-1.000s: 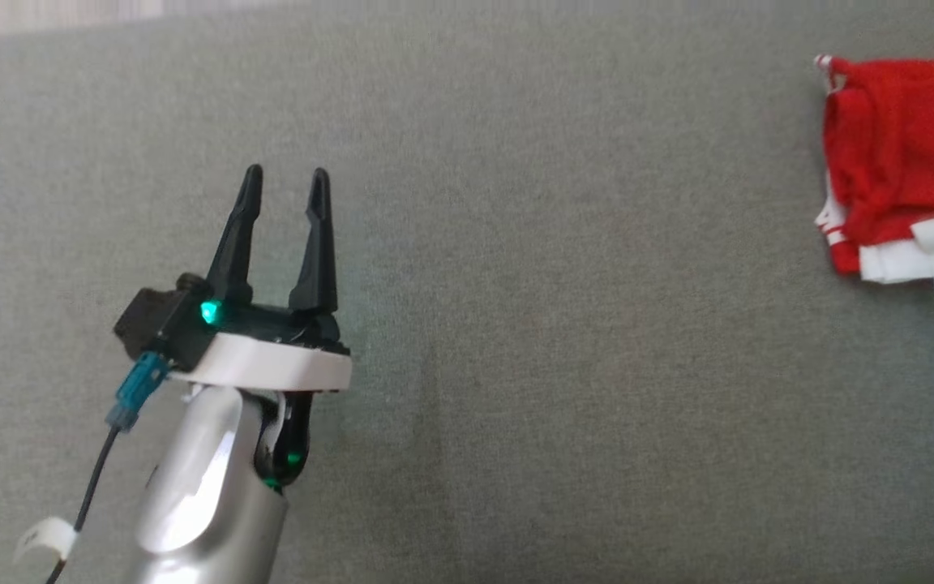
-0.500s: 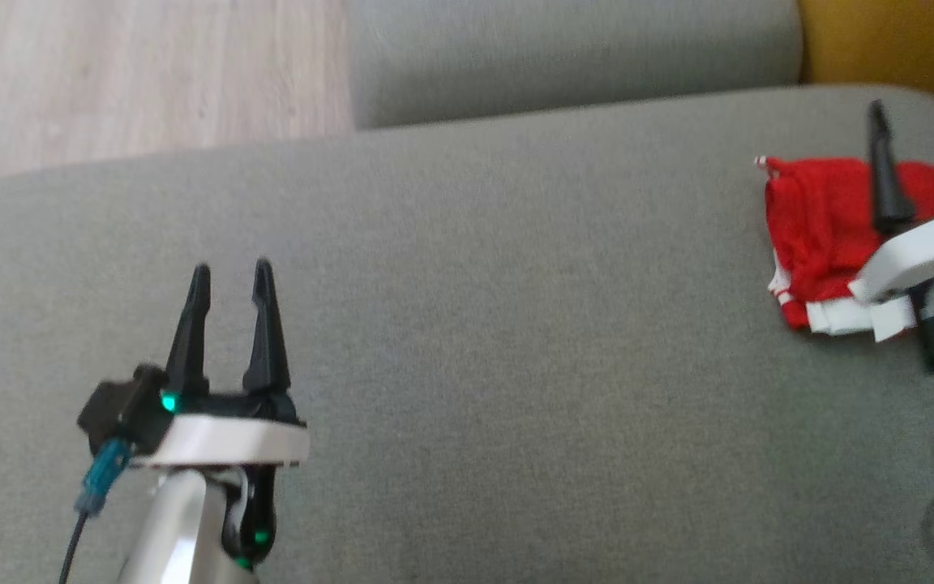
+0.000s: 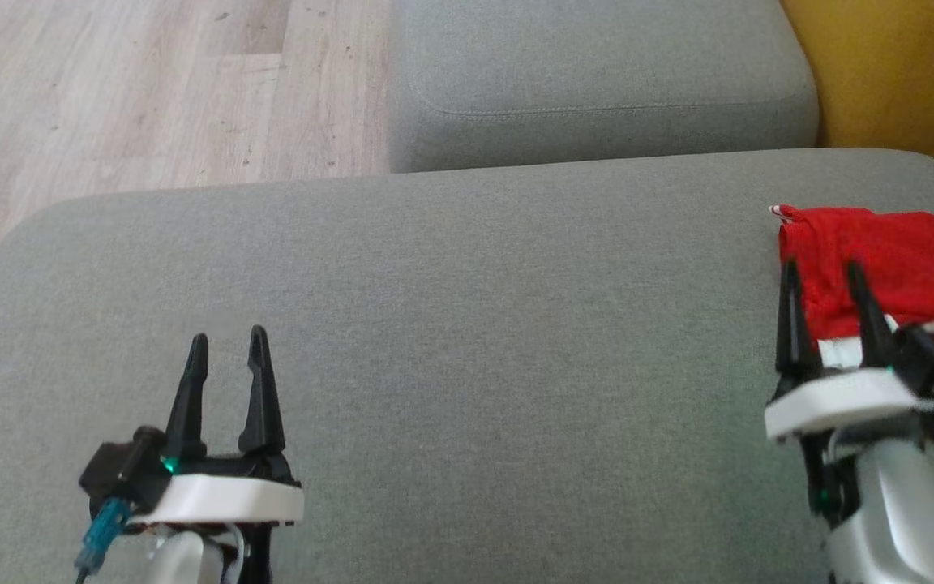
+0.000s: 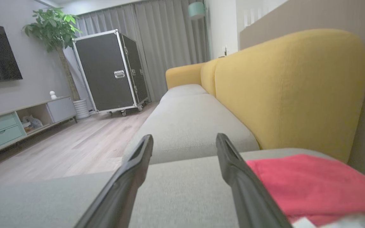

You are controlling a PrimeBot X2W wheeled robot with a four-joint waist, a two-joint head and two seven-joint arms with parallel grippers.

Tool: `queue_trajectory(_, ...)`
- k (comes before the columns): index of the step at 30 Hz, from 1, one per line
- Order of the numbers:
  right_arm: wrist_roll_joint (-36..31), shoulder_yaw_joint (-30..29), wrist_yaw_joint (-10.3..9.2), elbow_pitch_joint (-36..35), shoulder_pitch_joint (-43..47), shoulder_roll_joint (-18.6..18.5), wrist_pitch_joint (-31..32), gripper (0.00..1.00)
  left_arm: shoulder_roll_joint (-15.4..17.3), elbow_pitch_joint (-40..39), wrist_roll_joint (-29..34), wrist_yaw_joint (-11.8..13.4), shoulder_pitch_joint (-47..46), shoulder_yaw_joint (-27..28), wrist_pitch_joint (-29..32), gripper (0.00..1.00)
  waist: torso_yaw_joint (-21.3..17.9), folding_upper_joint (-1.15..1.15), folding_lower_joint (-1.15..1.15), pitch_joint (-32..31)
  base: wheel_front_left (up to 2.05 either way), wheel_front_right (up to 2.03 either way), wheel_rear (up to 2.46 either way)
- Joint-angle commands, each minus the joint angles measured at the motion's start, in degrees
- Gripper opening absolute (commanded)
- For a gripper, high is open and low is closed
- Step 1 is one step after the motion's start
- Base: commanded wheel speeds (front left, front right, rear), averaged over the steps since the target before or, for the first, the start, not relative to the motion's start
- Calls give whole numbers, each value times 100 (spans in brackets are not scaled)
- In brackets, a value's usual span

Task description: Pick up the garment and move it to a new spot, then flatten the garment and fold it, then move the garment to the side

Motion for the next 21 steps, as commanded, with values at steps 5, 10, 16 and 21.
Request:
queue_trajectory(5, 281, 432, 19, -17, 286, 49, -162, 100, 49, -103, -71, 20, -60, 150, -29, 100, 31, 0, 0, 4, 0, 0, 0)
queue_trajectory(10, 288, 535, 19, -72, 578, 51, -177, 100, 49, -67, -59, 105, 5, 180, -29, 100, 25, 0, 0, 25, 0, 0, 0)
queue_trajectory(16, 320, 551, 19, -218, 656, 51, -178, 100, 49, -81, -102, 160, 5, 252, -29, 100, 3, 0, 0, 45, 0, 0, 0)
queue_trajectory(21, 307, 567, 19, -252, 629, 52, -179, 100, 49, -27, -151, 146, -14, 254, -29, 100, 0, 0, 0, 43, 0, 0, 0)
